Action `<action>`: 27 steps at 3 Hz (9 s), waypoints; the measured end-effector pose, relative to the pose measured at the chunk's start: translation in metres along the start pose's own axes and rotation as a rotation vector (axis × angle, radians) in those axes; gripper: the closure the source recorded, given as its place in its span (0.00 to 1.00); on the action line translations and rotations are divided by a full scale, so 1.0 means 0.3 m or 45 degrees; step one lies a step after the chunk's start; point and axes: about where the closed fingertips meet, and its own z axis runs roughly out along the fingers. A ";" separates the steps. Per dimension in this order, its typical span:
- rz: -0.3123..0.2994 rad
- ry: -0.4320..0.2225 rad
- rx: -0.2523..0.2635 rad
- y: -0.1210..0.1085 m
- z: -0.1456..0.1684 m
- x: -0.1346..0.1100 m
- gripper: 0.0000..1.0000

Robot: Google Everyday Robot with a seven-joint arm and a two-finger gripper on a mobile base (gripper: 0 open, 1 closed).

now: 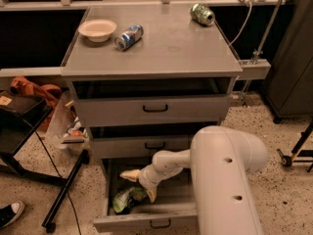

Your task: Pick green rice chip bag from bottom drawer and place on counter

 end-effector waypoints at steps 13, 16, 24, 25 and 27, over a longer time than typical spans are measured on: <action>0.017 0.129 -0.286 -0.125 0.107 -0.040 1.00; -0.514 0.101 -0.557 -0.036 -0.427 0.122 1.00; -0.893 -0.651 -0.653 0.578 -1.765 0.342 1.00; -0.866 -0.722 -0.687 0.614 -1.802 0.315 1.00; -0.841 -0.737 -0.696 0.628 -1.801 0.292 1.00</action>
Offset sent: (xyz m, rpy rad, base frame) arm 0.0025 0.0737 -0.0696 0.0340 0.0550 -0.0715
